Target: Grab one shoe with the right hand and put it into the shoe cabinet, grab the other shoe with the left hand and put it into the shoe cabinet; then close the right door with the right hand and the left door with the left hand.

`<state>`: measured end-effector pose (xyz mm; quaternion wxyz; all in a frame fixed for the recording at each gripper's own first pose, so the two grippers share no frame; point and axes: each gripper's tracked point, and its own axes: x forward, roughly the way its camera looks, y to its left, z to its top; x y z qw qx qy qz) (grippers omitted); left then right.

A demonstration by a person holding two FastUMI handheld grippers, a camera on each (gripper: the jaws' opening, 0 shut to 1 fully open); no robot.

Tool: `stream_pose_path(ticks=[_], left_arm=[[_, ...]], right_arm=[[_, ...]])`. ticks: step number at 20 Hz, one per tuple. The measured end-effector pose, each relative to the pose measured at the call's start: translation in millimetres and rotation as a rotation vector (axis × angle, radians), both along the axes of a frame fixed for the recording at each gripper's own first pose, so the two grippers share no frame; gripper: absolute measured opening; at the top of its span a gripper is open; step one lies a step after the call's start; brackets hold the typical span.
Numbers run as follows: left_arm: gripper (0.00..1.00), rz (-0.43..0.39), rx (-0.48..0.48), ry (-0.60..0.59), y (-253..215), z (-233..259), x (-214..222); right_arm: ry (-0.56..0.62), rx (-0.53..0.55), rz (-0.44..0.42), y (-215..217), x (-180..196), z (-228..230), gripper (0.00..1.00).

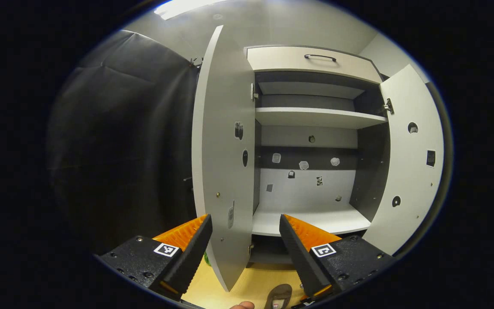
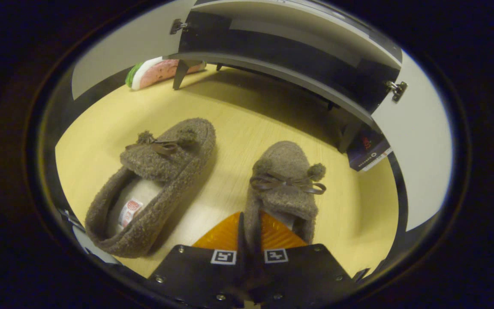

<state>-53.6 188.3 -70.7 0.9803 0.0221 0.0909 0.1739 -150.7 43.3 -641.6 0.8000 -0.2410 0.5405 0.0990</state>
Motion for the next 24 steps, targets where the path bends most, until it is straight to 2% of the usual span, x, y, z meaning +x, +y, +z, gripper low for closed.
stream_pose_path(ticks=[3,4,12,15,21,22,24], left_arm=[[0.96,-0.019,-0.003,0.011,-5,-4,0],[0.96,-0.022,-0.002,0.015,-6,-5,-1],[0.96,-0.046,-0.021,0.022,-16,-10,-3],[0.96,-0.056,-0.030,0.026,-20,-14,-1],[0.96,-0.068,-0.045,0.041,-27,-25,1],[1.00,-0.067,-0.048,0.043,-28,-26,2],[0.96,-0.065,-0.049,0.045,-29,-28,3]], right_arm=[[-0.021,0.042,-0.040,-5,5,-2,0.10],[-0.022,0.051,-0.053,-4,5,5,0.01],[-0.081,0.172,-0.130,-5,21,55,0.00],[-0.147,0.223,-0.130,2,37,91,0.00],[-0.328,0.336,-0.130,18,89,192,0.00],[-0.368,0.358,-0.128,22,101,214,0.00],[-0.440,0.395,-0.117,28,121,254,0.01]])
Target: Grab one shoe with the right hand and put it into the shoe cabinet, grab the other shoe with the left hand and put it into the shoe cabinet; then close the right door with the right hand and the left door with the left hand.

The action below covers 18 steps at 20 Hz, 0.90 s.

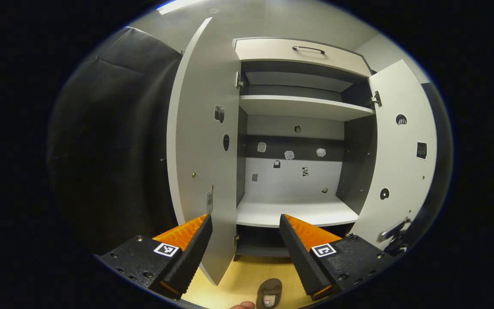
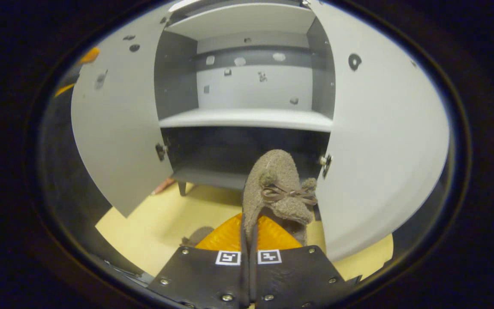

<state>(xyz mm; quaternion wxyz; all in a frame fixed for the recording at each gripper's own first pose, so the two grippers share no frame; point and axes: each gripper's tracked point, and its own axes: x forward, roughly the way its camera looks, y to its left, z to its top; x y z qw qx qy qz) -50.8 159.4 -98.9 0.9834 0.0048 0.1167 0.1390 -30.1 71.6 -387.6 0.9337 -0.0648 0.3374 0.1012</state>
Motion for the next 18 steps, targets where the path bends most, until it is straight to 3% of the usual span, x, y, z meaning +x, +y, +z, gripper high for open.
stream_pose_path(ticks=[4,8,18], left_arm=[[0.93,0.007,0.008,0.007,-1,-4,2],[0.93,0.018,0.005,0.016,-1,-10,4],[0.93,0.071,0.014,0.013,10,-12,3]], right_arm=[[-0.143,0.065,0.004,14,40,76,0.00],[-0.274,0.052,0.032,20,90,128,0.00],[-0.326,0.019,0.030,25,209,112,0.00]])
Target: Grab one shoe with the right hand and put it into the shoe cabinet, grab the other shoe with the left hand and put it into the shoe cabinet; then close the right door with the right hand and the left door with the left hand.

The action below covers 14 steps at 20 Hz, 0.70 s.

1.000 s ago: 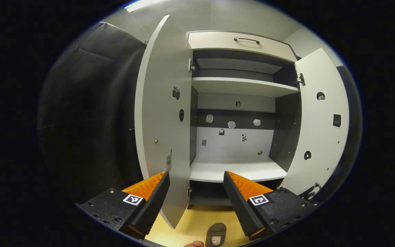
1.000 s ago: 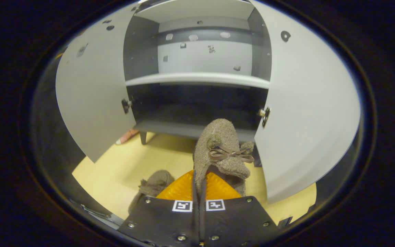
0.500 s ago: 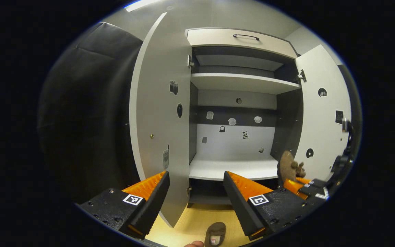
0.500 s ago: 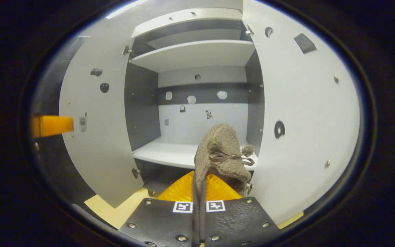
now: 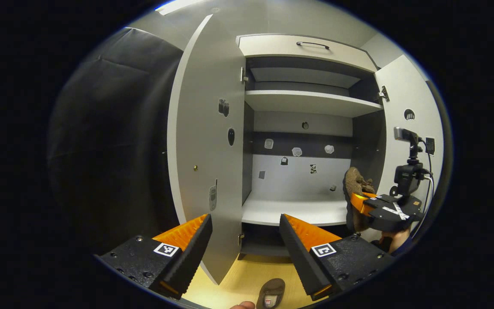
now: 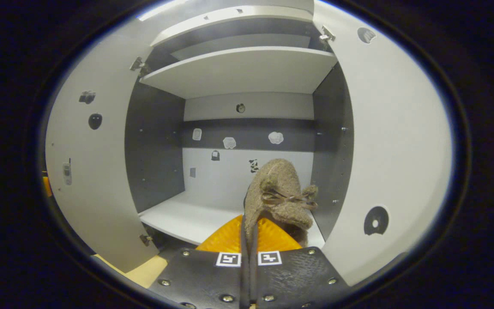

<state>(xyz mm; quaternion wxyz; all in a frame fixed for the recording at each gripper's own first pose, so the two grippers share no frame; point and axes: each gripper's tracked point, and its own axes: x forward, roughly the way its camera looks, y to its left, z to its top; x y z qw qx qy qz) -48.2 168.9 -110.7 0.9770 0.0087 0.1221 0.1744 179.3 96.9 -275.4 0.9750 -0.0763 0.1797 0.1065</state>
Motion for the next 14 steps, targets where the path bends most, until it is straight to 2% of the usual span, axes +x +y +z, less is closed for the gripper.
stream_pose_path(ticks=[3,4,6,7,14], left_arm=[[0.93,0.010,-0.005,0.010,2,-4,-1],[0.96,0.006,-0.004,0.012,0,-6,-1],[0.96,-0.006,-0.002,0.019,-4,-8,-1],[0.93,-0.009,0.002,0.027,-4,-11,-2],[0.96,-0.006,0.004,0.052,-4,-18,-2]], right_arm=[[-0.002,-0.032,0.001,4,32,-13,0.00],[-0.005,-0.041,-0.003,5,44,-16,0.00],[0.008,-0.072,-0.016,4,63,-30,0.00],[0.019,-0.085,-0.018,4,69,-38,0.00],[0.075,-0.121,-0.029,8,86,-72,0.01]])
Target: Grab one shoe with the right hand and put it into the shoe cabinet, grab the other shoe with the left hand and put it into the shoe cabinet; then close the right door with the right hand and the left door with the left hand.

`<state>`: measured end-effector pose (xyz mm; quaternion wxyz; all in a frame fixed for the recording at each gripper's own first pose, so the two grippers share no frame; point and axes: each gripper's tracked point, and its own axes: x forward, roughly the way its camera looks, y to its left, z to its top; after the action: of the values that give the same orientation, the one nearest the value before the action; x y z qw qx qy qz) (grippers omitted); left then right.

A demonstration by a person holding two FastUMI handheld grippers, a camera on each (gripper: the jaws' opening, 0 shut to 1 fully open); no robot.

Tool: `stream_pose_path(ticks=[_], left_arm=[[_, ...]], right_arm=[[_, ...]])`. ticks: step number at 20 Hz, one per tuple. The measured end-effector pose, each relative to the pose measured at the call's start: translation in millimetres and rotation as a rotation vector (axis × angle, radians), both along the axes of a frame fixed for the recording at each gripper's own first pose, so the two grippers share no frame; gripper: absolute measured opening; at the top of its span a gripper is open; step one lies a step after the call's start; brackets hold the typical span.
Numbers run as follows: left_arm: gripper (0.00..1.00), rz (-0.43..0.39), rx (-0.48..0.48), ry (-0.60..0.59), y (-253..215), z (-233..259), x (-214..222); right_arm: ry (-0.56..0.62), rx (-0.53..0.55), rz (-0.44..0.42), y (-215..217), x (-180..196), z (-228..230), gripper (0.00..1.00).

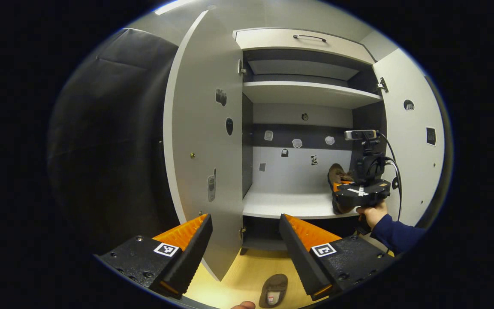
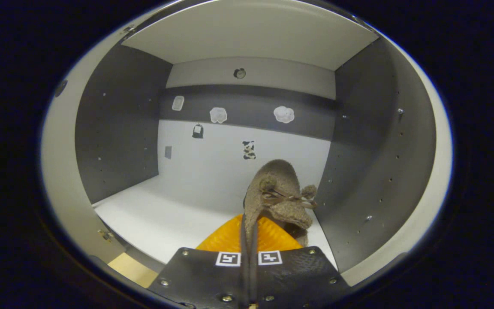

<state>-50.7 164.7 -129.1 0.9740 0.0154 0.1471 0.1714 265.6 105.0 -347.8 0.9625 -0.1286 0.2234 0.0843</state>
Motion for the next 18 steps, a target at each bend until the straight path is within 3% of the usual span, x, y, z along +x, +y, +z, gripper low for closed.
stream_pose_path(ticks=[4,5,7,9,18], left_arm=[[0.96,-0.007,-0.013,0.009,-2,-4,0],[0.96,-0.012,-0.013,0.015,-3,-6,-1],[0.96,-0.022,-0.010,0.036,-7,-12,-2],[0.97,-0.043,-0.011,0.056,-14,-20,-4],[0.97,-0.108,-0.085,0.282,-35,-121,-20]], right_arm=[[0.009,-0.014,-0.024,-5,6,-3,0.04],[0.006,-0.009,-0.028,-5,6,0,0.17],[-0.003,0.010,-0.035,-6,4,8,0.19],[-0.017,0.026,-0.035,-7,-4,24,0.36],[-0.197,0.158,0.007,-6,-63,158,0.36]])
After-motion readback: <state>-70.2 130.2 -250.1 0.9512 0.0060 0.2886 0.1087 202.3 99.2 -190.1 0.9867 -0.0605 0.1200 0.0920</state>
